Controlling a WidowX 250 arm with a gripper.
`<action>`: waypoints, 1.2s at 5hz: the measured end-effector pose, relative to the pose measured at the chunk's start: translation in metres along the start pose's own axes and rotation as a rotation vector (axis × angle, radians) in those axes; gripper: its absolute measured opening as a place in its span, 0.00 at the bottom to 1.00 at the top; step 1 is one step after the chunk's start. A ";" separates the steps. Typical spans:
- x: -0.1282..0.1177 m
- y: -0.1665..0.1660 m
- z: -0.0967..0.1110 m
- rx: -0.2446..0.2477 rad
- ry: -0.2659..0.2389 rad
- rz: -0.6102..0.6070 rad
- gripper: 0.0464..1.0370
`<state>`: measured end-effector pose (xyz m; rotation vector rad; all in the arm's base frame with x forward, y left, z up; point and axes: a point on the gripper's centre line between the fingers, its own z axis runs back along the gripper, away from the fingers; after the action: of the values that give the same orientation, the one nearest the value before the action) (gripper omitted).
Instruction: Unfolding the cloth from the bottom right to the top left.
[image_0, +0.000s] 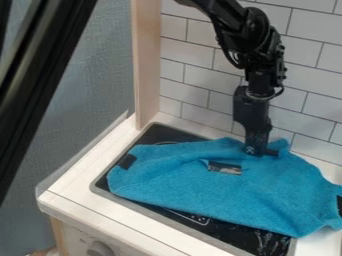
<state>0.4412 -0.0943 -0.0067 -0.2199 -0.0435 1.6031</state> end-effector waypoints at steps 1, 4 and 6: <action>0.000 0.000 0.002 0.008 -0.006 -0.002 0.73; -0.006 -0.002 0.011 -0.011 0.033 -0.023 0.96; -0.007 -0.008 0.055 -0.130 0.076 -0.043 0.96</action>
<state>0.4399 -0.0953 0.0495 -0.3777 -0.0934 1.5490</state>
